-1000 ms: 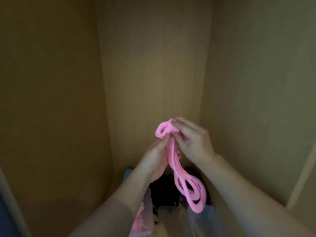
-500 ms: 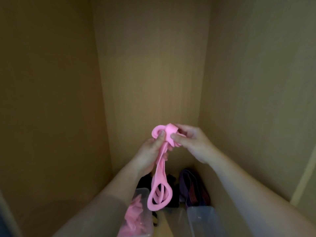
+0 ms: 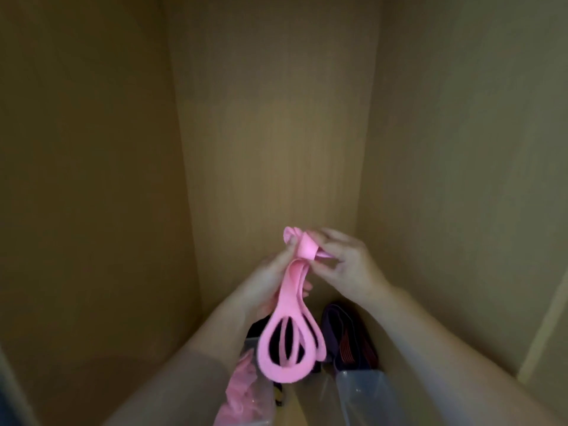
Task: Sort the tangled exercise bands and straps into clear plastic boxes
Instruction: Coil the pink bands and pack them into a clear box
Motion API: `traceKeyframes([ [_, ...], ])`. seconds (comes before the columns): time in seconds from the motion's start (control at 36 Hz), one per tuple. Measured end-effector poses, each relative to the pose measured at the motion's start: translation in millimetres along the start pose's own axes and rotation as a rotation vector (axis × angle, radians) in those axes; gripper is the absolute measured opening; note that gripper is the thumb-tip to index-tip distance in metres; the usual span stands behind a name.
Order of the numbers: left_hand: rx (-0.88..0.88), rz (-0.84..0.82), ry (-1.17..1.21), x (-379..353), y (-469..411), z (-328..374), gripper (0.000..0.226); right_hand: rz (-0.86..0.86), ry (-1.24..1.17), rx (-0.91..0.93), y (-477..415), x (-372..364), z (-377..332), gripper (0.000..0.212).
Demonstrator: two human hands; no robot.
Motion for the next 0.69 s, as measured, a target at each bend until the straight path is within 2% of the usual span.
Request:
traceKeyframes([
  [0.06,-0.036,-0.008,-0.107,0,2,1,0.052,0.025,-0.025,-0.048,0,2,5,0.048],
  [0.17,-0.073,-0.067,-0.05,5,2,-2,0.033,0.128,-0.22,-0.244,-2,14,20,0.056],
  [0.25,-0.089,-0.053,-0.144,9,1,-1,0.022,0.102,-0.266,-0.253,-4,16,13,0.062],
  [0.44,-0.078,-0.01,-0.176,6,2,3,0.021,0.098,-0.347,-0.225,-4,13,5,0.063],
  [0.53,-0.063,0.015,-0.183,4,4,1,0.019,0.058,-0.234,-0.151,-1,12,2,0.059],
  [0.61,-0.066,-0.003,-0.121,0,6,-3,0.014,0.028,0.003,0.051,2,11,-4,0.054],
  [0.64,-0.069,-0.015,-0.06,-2,7,-2,0.016,0.015,0.076,0.112,3,10,-7,0.052],
  [0.69,-0.075,-0.07,0.099,-8,7,-1,0.037,-0.012,0.23,0.218,6,6,-12,0.047],
])
Point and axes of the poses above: each hand's wrist, its own y-axis away from the middle knuckle, its own x-axis out of the back of the hand, z = x × y, the point moved 5 cm from there along -y, towards the middle knuckle, and after that the axes turned 2 degrees about y, right-handed, at the moved point
